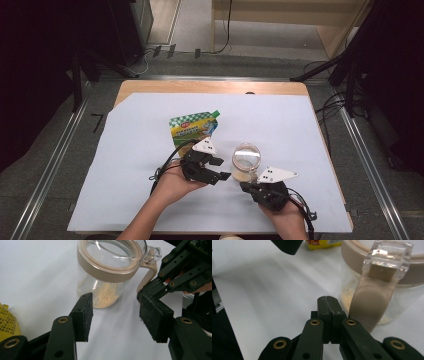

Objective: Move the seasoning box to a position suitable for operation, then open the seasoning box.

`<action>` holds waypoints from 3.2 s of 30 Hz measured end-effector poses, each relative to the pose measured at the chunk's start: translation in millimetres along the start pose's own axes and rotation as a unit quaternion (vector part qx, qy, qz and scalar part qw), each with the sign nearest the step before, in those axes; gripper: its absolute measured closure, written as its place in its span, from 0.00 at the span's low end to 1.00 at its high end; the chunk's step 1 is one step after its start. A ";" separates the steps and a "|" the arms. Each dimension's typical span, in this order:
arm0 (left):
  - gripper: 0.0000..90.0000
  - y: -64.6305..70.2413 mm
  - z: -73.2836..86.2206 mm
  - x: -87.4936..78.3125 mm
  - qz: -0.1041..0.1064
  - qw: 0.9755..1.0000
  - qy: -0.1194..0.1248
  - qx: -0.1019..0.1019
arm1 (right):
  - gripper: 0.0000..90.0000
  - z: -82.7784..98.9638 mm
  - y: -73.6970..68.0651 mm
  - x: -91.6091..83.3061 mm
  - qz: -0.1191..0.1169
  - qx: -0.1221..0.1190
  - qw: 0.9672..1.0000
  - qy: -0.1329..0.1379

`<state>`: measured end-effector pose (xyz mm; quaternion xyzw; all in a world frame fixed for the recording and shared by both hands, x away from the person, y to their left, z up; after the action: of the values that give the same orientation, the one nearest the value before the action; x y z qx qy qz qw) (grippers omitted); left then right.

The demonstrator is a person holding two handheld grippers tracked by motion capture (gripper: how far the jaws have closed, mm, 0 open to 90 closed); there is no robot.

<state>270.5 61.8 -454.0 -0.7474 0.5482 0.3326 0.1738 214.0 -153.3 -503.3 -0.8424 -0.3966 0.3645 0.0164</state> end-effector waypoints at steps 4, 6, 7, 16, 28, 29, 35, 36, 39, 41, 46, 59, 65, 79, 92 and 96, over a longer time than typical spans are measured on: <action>0.50 0.9 0.0 0.9 0.001 1.000 -0.002 0.004 | 1.00 -0.7 7.7 -3.1 0.004 0.002 1.000 0.003; 0.50 0.9 0.1 1.1 0.001 1.000 -0.002 0.004 | 1.00 -0.7 8.9 -3.6 0.005 0.002 1.000 0.003; 0.50 1.0 0.1 1.1 0.001 1.000 -0.002 0.004 | 1.00 -0.9 12.5 -4.5 0.003 0.006 1.000 0.003; 0.50 2.9 -0.9 1.5 0.005 1.000 0.002 0.004 | 1.00 -2.2 27.1 -9.3 -0.002 0.021 1.000 -0.008; 0.51 1.9 -0.6 0.8 0.004 1.000 0.003 0.004 | 1.00 -8.9 53.8 -25.2 0.016 0.044 0.999 -0.010; 0.51 1.7 -0.6 0.7 0.004 1.000 0.003 0.004 | 1.00 -9.1 55.1 -26.3 0.018 0.044 0.999 -0.010; 0.50 0.4 -0.3 1.1 0.003 1.000 0.003 0.006 | 1.00 -12.0 69.9 -31.8 0.023 0.048 0.999 -0.009; 0.50 0.5 -0.7 2.1 0.003 1.000 0.005 0.005 | 1.00 -12.3 72.0 -31.9 0.023 0.052 0.998 -0.009; 0.50 0.8 -1.2 4.0 0.004 1.000 0.003 0.006 | 1.00 -13.6 75.4 -31.8 0.025 0.052 0.998 -0.012; 0.50 1.4 -1.4 6.6 0.006 1.000 0.001 0.007 | 1.00 -15.2 81.3 -31.6 0.025 0.053 0.998 -0.015; 0.50 2.1 -2.4 9.1 0.009 1.000 0.003 0.011 | 1.00 -18.3 91.1 -31.0 0.024 0.048 0.998 -0.017; 0.48 3.1 -4.9 15.1 0.012 1.000 0.010 0.012 | 1.00 -31.3 121.9 -19.6 0.022 0.051 0.998 -0.003; 0.47 4.5 -4.4 14.5 0.012 1.000 0.005 0.011 | 1.00 -35.6 121.1 -23.7 0.038 0.047 0.998 -0.011; 0.40 -1.0 -6.9 16.9 0.018 1.000 0.010 0.001 | 1.00 -35.8 133.1 -37.2 0.087 0.091 0.992 0.005; 0.30 -6.2 -23.4 30.7 0.013 1.000 0.027 0.004 | 1.00 -38.7 131.0 -23.4 0.122 0.089 0.989 0.008; 0.30 -6.4 -29.6 38.1 0.015 0.999 0.030 0.005 | 1.00 -39.3 131.3 -20.0 0.127 0.087 0.988 0.011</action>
<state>292.3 18.7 -459.6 -0.7476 0.5662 0.3101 0.1564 316.4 -246.6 -504.1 -0.8852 -0.2530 0.3875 0.0475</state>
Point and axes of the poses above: each handheld gripper's, and its own axes: x roughly forward along the jaws, z roughly out of its underside, y roughly to its right, the point moved 2 cm from there along x, roughly forward along the jaws, and after that the axes turned 9 degrees about x, right-handed, at the moved point
